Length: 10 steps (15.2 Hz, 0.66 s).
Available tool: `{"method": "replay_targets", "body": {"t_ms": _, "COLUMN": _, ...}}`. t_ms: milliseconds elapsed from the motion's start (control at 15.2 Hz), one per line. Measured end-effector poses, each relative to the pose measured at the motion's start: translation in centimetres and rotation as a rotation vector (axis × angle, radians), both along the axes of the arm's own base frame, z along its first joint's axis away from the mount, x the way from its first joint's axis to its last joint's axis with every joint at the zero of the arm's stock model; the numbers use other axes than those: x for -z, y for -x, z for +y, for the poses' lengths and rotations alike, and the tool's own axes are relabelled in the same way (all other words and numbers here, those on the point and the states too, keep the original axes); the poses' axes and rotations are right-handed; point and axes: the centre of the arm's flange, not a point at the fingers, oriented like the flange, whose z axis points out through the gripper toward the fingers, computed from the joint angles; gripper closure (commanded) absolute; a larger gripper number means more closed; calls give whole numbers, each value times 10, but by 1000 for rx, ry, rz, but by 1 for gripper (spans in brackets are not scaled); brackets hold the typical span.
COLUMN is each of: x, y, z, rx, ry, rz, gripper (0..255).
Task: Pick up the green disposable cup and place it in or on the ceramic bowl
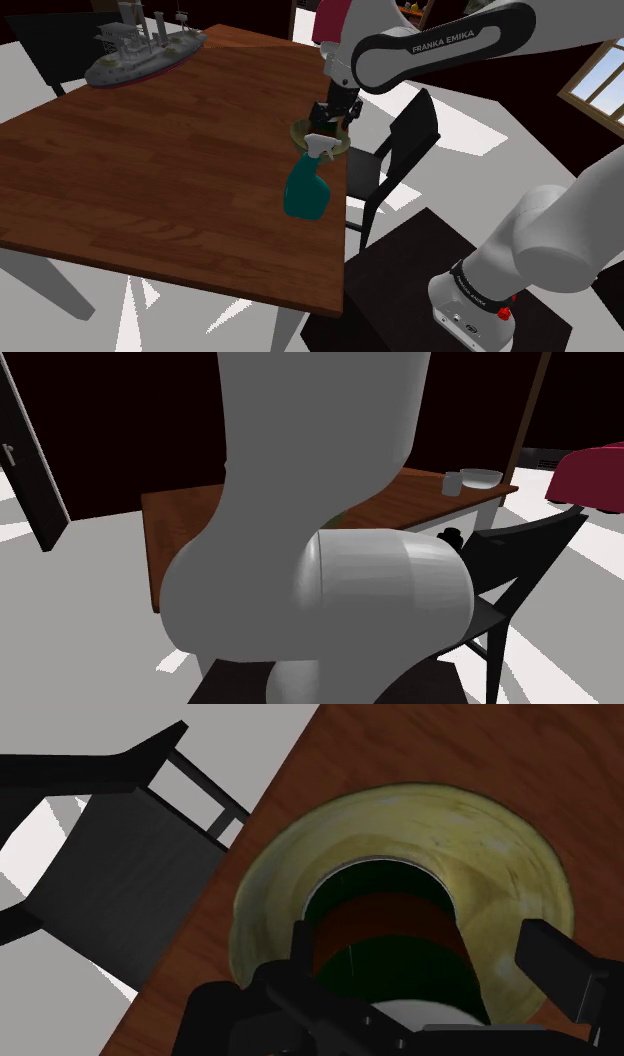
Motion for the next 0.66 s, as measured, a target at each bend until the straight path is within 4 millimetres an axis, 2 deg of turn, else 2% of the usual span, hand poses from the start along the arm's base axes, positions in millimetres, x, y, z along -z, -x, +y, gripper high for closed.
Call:
{"method": "replay_targets", "body": {"t_ms": 66, "x": 0, "y": 0, "z": 0, "rx": 0, "ry": 0, "rz": 0, "gripper": 0}}
{"method": "replay_targets", "body": {"t_ms": 132, "x": 0, "y": 0, "z": 0, "rx": 0, "ry": 0, "rz": 0, "gripper": 255}}
{"method": "replay_targets", "body": {"t_ms": 660, "x": 0, "y": 0, "z": 0, "rx": 0, "ry": 0, "rz": 0, "gripper": 255}}
